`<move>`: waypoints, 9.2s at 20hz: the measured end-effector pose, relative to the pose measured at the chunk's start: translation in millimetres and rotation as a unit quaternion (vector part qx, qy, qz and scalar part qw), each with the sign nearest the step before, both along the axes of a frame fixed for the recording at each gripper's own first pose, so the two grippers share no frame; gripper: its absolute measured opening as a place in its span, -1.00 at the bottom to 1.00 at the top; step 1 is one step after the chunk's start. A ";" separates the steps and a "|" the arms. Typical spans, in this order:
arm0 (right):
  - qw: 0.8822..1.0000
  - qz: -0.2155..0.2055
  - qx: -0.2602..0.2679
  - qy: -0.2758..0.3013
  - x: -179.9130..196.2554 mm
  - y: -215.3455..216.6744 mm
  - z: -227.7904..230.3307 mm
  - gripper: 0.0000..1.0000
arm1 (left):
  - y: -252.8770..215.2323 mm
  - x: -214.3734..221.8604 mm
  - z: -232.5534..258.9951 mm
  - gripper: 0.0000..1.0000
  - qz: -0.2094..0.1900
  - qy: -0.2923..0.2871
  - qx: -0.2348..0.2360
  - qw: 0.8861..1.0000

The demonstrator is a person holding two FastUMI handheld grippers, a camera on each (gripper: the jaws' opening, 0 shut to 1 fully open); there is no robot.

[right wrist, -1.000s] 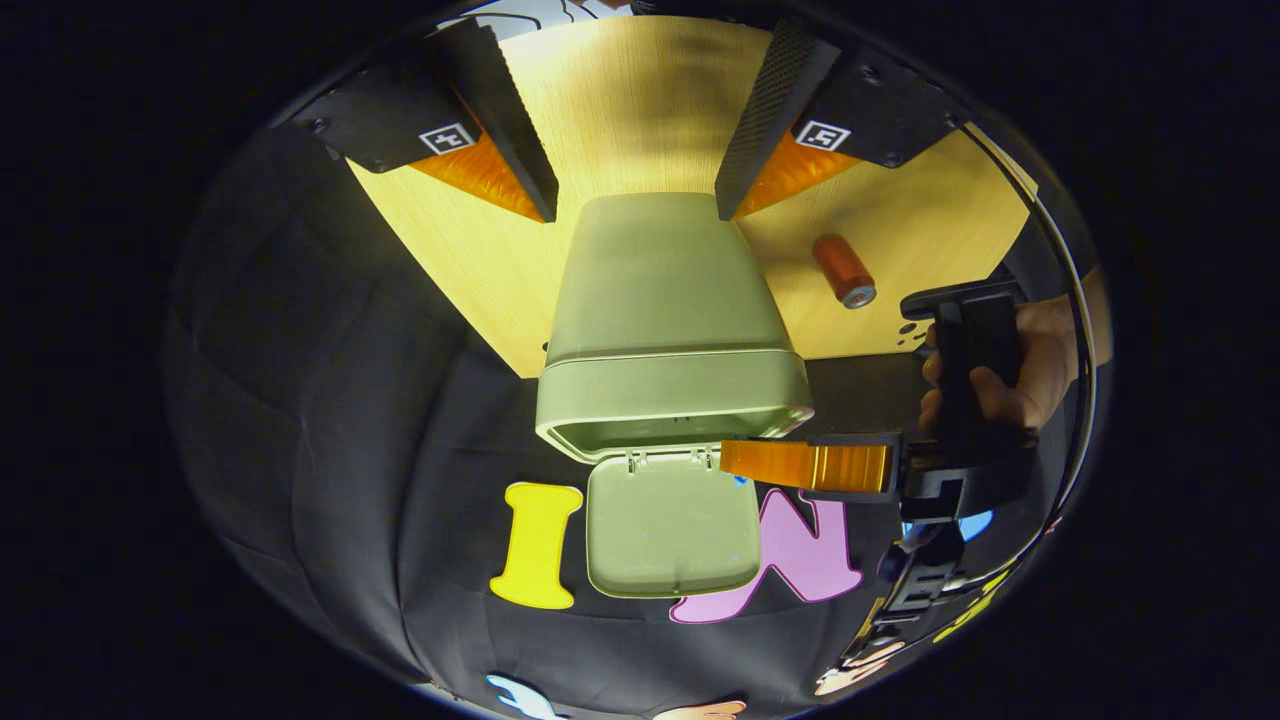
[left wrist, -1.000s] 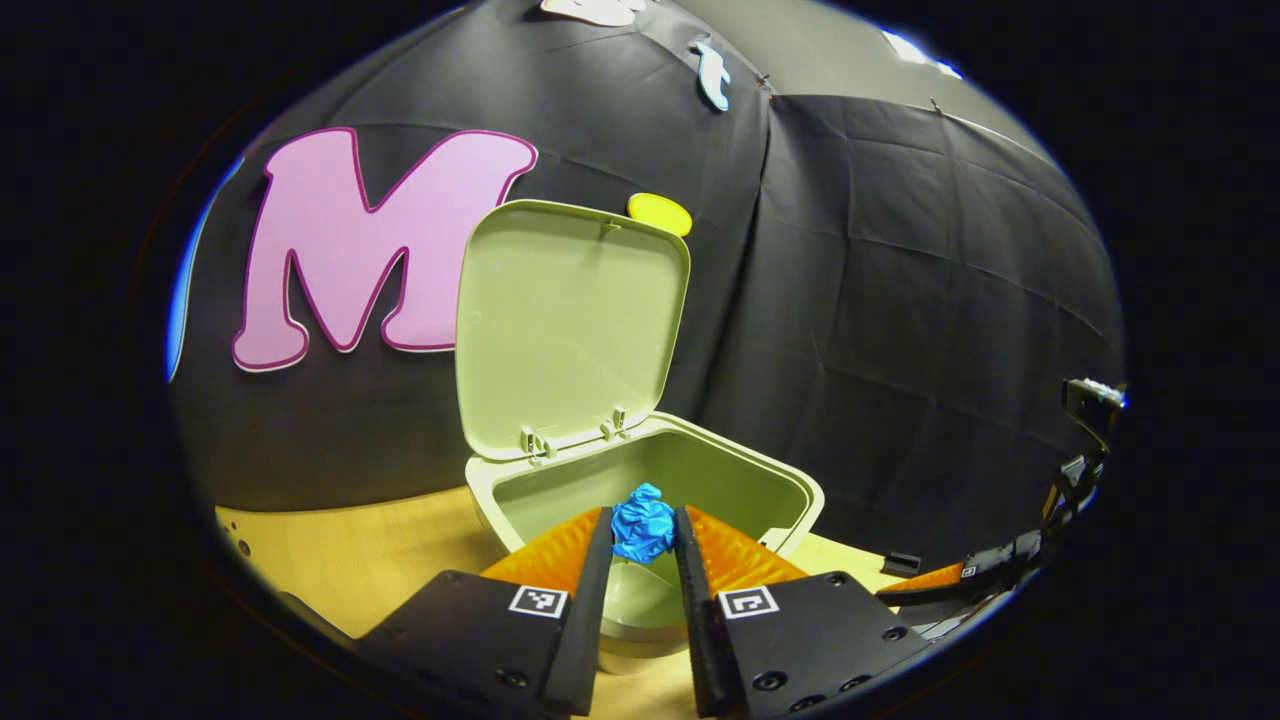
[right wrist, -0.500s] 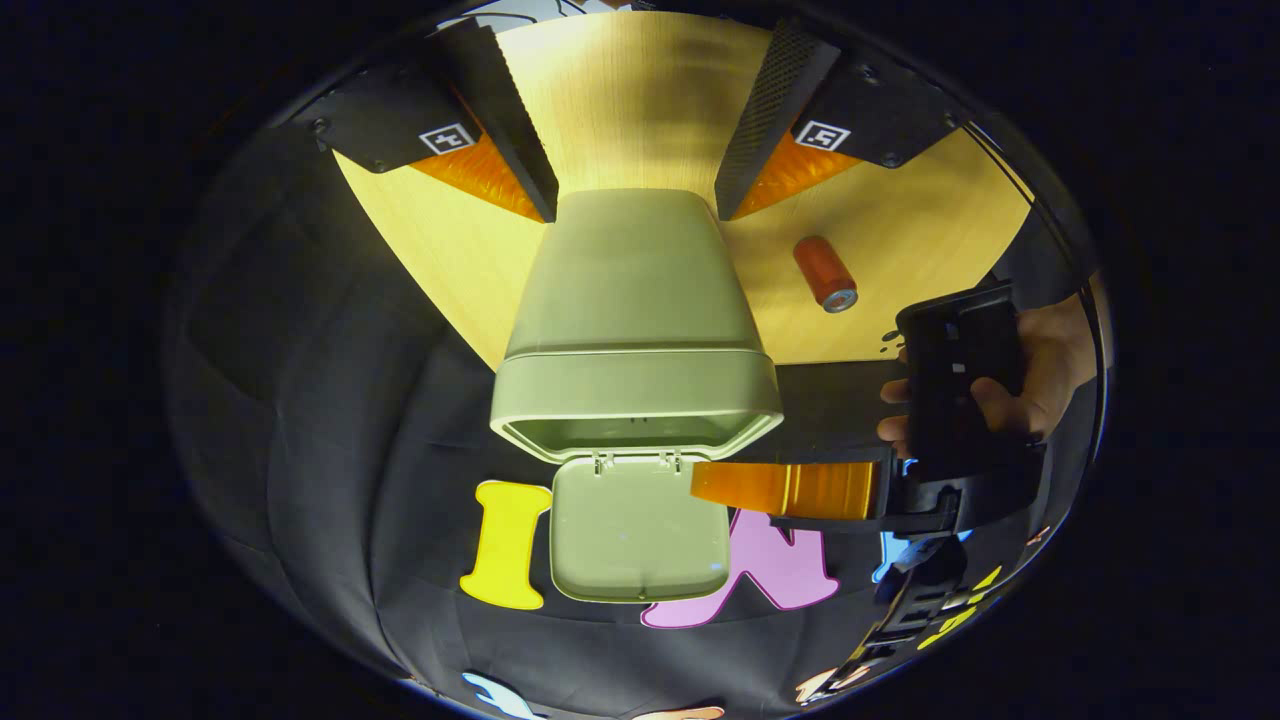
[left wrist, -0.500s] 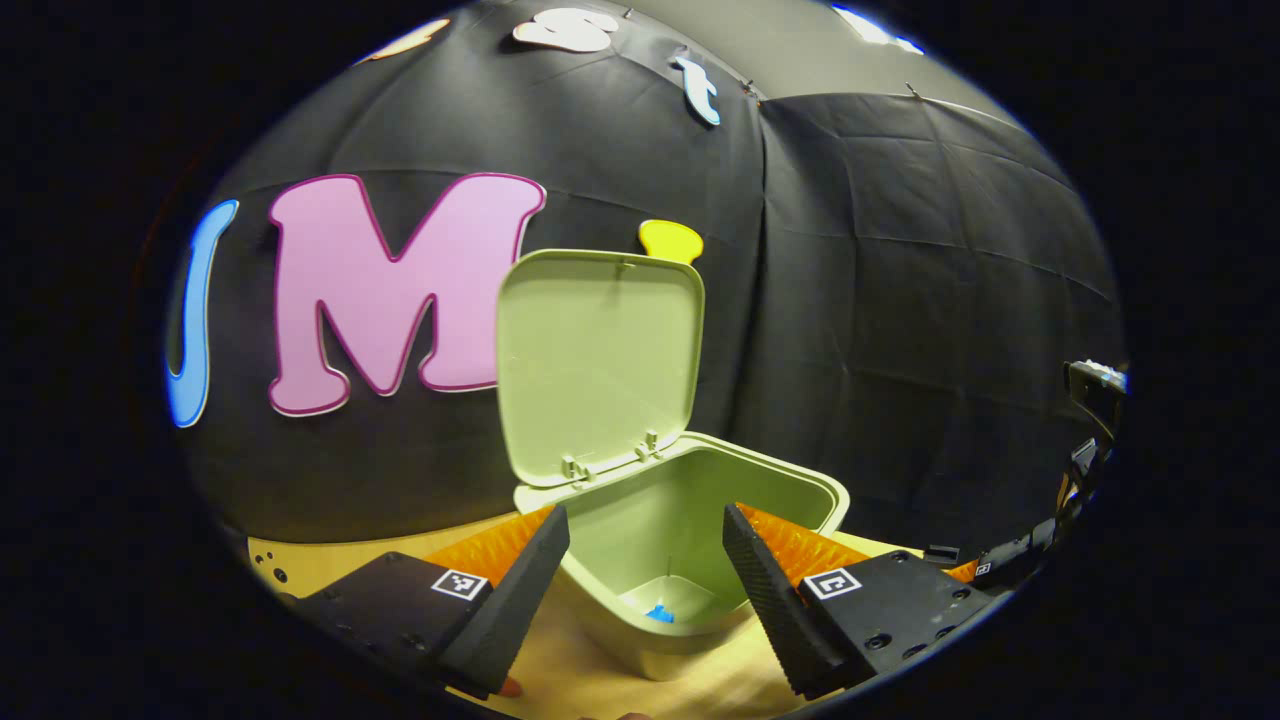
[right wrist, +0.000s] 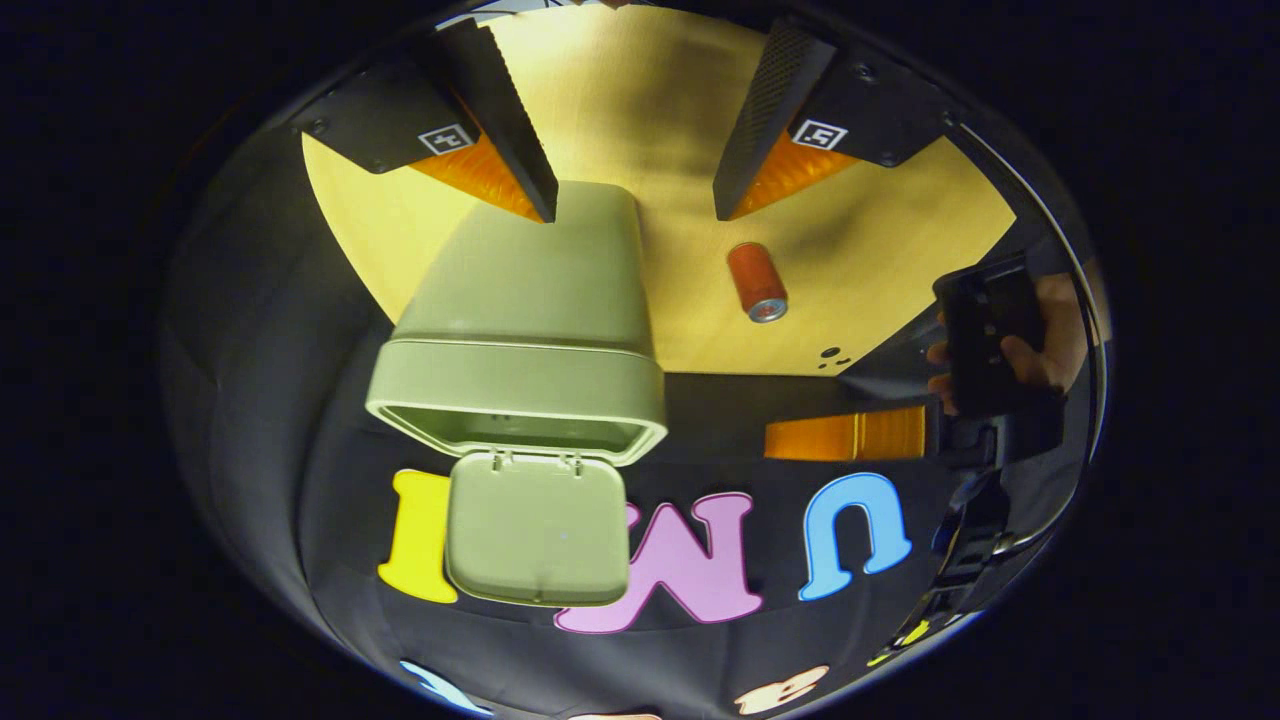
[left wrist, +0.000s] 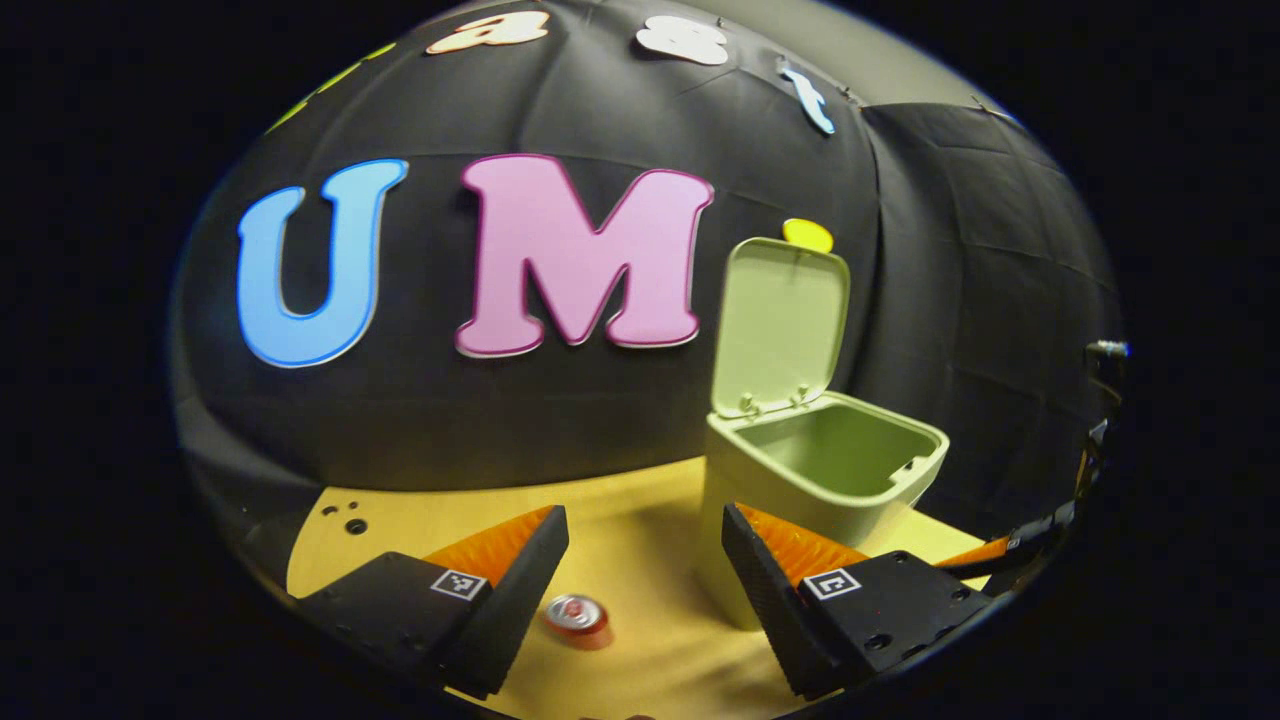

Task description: Press the lid of the desktop garbage bin to open it, pick up the crumpled paper on the desktop and throw it into the bin, then pick up the pop can on the desktop and drop it into the bin, and finally close the garbage bin lid.

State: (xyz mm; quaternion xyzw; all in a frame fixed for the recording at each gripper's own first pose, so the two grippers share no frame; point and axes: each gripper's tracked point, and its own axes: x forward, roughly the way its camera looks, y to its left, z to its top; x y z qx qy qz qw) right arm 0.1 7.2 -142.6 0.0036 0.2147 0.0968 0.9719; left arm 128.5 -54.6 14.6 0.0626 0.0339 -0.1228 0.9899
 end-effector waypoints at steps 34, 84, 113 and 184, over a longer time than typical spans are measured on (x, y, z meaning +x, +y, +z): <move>0.992 0.106 -0.038 0.052 171.5 191.0 -139.4 0.98 | 252.9 -166.5 -142.2 0.99 0.341 0.125 -0.110 0.925; 0.987 0.032 -0.018 -0.156 156.1 71.7 174.8 0.66 | 231.3 -159.7 -134.7 0.92 0.247 0.098 -0.063 0.962; 0.995 -0.032 -0.035 -0.092 200.1 -40.0 108.1 0.70 | 132.2 -83.7 -154.9 0.92 0.214 0.147 -0.068 0.963; 0.994 -0.069 0.015 -0.082 121.1 -90.8 152.1 0.96 | 109.1 -127.5 -172.5 0.92 0.201 0.146 -0.069 0.966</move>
